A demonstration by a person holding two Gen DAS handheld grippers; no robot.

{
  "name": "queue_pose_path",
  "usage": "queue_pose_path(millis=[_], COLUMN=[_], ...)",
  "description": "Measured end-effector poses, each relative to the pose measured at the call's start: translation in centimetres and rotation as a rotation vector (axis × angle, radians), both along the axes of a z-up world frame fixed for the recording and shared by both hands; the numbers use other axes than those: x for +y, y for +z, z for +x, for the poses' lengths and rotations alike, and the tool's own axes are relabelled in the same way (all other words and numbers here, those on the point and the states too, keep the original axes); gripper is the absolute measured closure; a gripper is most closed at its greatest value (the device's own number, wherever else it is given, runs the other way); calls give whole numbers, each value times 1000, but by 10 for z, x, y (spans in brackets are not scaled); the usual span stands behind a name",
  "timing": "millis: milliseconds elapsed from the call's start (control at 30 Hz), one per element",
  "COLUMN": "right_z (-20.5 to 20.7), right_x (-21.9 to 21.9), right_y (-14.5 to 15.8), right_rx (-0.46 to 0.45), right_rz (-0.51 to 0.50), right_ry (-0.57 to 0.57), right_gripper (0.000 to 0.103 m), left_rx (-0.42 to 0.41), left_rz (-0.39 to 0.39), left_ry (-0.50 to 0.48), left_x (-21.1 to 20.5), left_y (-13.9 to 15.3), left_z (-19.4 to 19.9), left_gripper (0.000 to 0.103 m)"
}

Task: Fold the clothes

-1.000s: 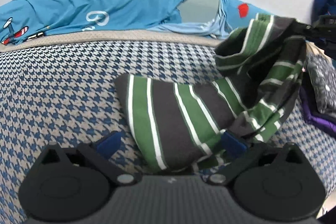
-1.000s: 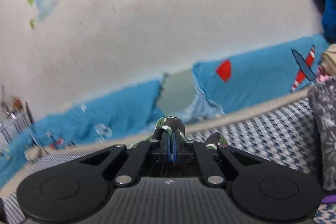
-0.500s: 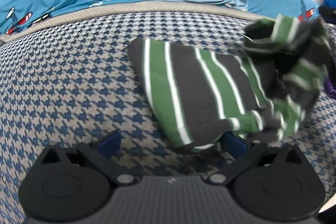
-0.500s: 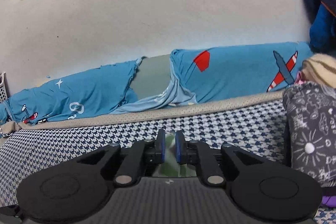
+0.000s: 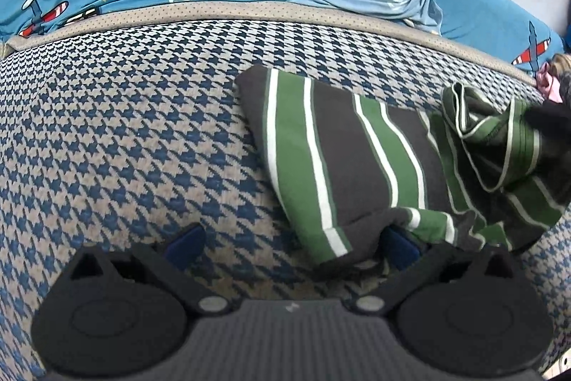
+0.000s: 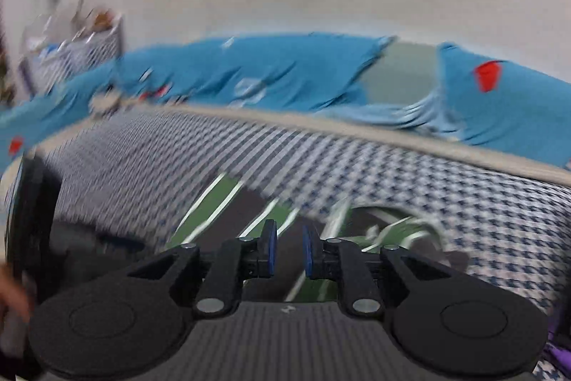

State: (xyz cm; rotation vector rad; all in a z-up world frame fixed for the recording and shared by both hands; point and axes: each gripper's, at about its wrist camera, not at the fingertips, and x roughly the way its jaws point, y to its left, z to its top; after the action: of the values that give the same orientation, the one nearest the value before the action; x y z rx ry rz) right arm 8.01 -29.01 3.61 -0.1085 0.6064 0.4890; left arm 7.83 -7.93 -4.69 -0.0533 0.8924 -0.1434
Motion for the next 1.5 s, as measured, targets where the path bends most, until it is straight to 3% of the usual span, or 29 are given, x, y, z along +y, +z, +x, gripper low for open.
queue_pose_path(millis=[167,533,700,933,1000,1300,1500], right_z=[-3,7,9,25,29,40,49], right_x=[23,50,59,43,39,39,31], right_y=[-27,-54,-57,-31,-26,-14,-2], right_rx=[47,63,51,53,60,-19,-53], right_rz=[-69,-113,-109,81,138,175,250], right_ry=[129,215,235,171,155,50,6], right_gripper=[75,74,90,92,92,92,92], left_rx=[-13,-3,-2,-4,-15,-63,-74], left_rz=[-13,-42,-59,-190,-192,-209,-248], left_ry=[4,21,50,108,119,91,80], left_x=[2,11,18,40,43,33,20], left_y=[8,13,20,37,42,58,59], left_z=[-1,5,9,13,15,14,16], left_gripper=[0,0,0,0,0,0,0])
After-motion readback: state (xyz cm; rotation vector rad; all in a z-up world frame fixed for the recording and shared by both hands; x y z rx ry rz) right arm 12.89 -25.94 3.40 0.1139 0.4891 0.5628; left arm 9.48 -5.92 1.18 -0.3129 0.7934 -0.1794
